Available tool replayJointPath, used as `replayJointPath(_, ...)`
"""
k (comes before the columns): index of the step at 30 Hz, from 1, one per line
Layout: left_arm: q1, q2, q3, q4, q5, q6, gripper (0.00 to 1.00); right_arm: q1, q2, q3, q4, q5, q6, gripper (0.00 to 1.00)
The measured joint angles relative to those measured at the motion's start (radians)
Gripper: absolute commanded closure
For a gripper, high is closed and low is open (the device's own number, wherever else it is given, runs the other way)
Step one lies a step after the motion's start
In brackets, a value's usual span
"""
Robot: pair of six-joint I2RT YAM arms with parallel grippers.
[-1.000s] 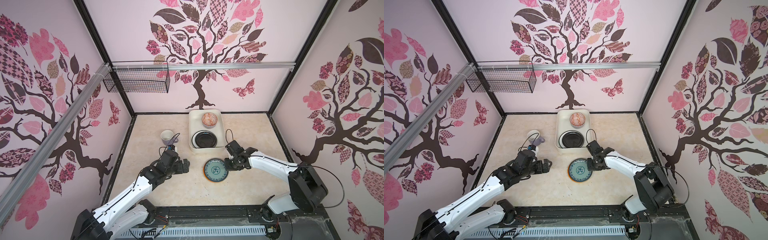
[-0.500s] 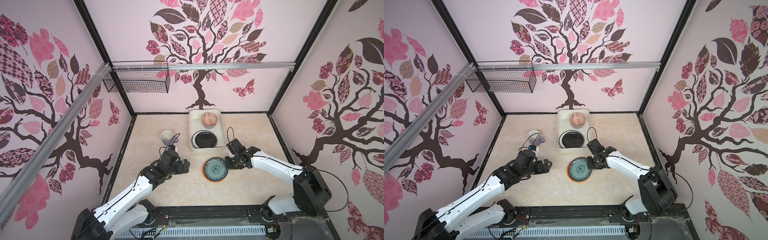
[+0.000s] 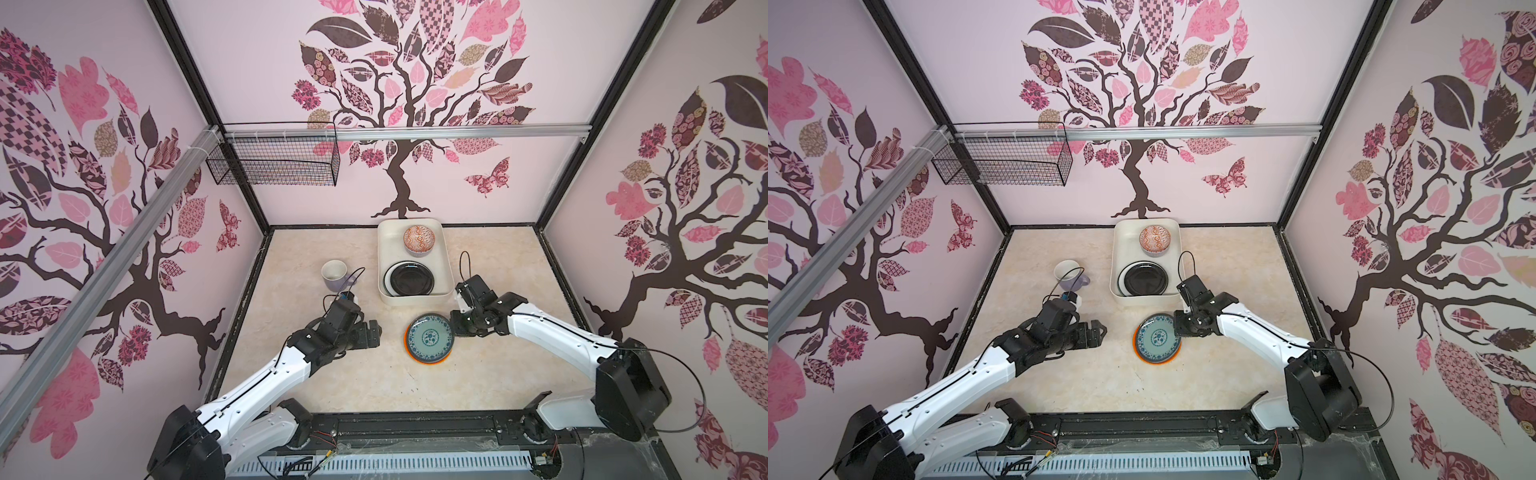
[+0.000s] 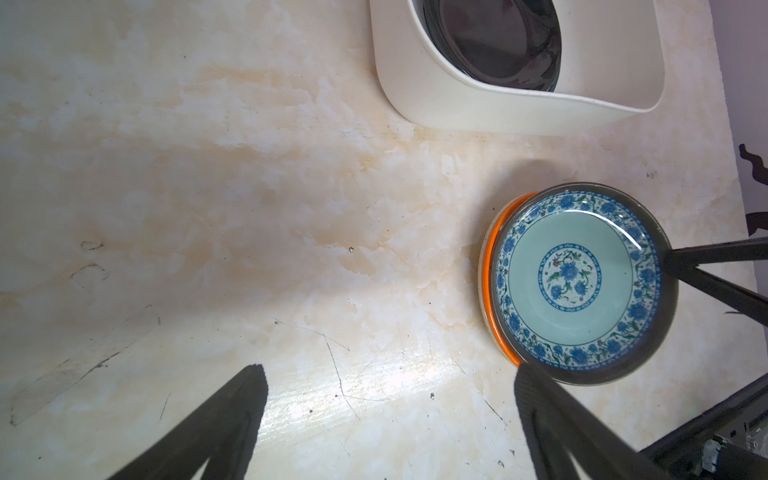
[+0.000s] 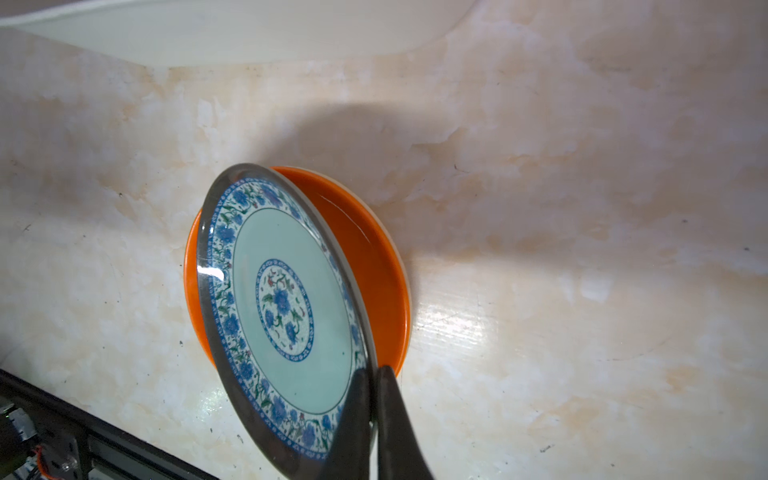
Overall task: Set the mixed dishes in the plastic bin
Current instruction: 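Tilt the blue-floral plate up off the orange plate with the right gripper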
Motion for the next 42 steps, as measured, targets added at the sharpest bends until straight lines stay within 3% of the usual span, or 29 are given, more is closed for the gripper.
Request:
replayJointPath(10, 0.000, 0.062, 0.000, 0.037, 0.026, -0.005, 0.09, -0.026, -0.002, -0.035, 0.052, -0.053, 0.002, 1.00)
replayJointPath(20, -0.001, 0.130, 0.000, 0.068, 0.061, -0.005, 0.09, -0.037, -0.002, -0.051, 0.069, -0.085, 0.006, 1.00)
replayJointPath(42, 0.000, 0.047, 0.058, -0.007, -0.029, 0.018, 0.06, -0.051, -0.002, 0.071, 0.048, -0.119, 0.006, 1.00)
